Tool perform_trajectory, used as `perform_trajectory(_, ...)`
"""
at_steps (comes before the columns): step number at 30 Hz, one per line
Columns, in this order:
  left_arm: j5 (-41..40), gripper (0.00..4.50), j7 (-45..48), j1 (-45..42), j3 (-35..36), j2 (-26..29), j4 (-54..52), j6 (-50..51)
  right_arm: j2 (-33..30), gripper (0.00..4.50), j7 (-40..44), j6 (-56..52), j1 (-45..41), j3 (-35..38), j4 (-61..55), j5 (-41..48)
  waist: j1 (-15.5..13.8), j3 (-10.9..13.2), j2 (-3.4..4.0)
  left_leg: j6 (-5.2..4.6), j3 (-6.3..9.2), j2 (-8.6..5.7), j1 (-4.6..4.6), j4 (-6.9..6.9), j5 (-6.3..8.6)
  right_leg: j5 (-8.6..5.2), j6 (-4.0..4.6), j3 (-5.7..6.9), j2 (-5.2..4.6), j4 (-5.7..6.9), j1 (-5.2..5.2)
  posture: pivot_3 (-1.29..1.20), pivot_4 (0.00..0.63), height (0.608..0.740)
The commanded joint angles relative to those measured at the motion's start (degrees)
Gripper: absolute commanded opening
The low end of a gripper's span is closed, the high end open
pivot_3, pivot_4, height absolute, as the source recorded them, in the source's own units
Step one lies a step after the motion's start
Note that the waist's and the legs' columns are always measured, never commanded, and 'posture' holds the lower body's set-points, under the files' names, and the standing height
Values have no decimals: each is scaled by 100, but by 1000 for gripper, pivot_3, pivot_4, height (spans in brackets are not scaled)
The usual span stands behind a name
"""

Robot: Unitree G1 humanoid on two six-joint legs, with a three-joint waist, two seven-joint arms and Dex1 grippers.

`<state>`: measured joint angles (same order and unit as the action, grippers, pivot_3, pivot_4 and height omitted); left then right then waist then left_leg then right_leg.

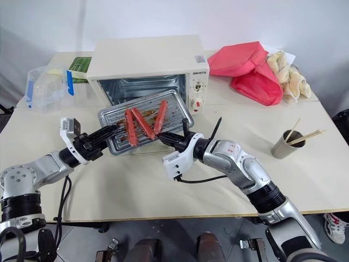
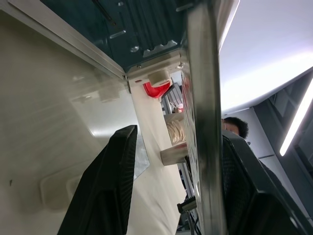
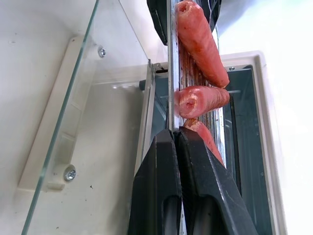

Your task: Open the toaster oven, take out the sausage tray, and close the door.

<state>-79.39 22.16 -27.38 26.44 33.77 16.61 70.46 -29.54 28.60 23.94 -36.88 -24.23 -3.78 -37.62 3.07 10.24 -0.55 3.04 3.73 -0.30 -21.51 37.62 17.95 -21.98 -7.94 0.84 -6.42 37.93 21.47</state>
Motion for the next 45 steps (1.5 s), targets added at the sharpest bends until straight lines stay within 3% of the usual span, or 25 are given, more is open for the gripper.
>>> perform_trajectory(1,-10,2146,67,-174,229,52,104,-37,1,0,-49,138,-173,198,-158,191,0,0,0,0,0,0,0,0,0,0,0,0,-1,0,0,0,150,740)
perform_trajectory(8,-24,143,9,-34,268,17,4,219,26,0,121,99,-186,239,-115,377,7,0,0,0,0,0,0,-1,0,0,0,0,0,0,0,0,150,740)
perform_trajectory(9,-51,28,-45,-13,282,2,-3,263,42,0,185,58,-184,253,-108,441,9,0,0,0,0,0,0,0,0,0,0,-1,-1,0,0,0,150,740)
perform_trajectory(23,-687,28,-1550,360,383,-235,-13,963,224,0,779,-10,-406,376,79,1131,9,0,0,0,1,2,0,1,0,0,0,0,-2,1,0,0,150,740)
perform_trajectory(30,-1736,28,-2459,673,414,-440,8,759,307,0,1353,-258,-607,443,265,1679,12,0,0,0,1,3,1,2,0,0,0,0,-2,0,0,0,150,740)
perform_trajectory(38,-3006,28,-3347,1084,-16,-401,-246,270,358,0,1736,-486,-820,471,408,1948,-4,0,0,0,3,4,1,4,0,0,0,0,-4,0,-1,0,150,740)
perform_trajectory(41,-3295,0,-3564,1201,-160,-358,-332,53,344,684,1710,-349,-897,476,534,1928,12,0,0,0,1,4,1,6,0,0,0,-3,-5,-1,-1,0,150,740)
perform_trajectory(44,-3361,0,-3601,1297,-199,-388,-449,-49,320,1796,1718,-309,-966,459,630,1982,-1,0,0,1,3,5,2,6,0,0,0,-1,-3,-1,-1,0,150,740)
perform_trajectory(45,-3361,0,-3603,1324,-199,-399,-489,-65,309,1983,1733,-300,-984,455,653,2008,-2,0,0,1,3,4,2,7,0,0,0,-1,-3,0,-1,0,150,740)
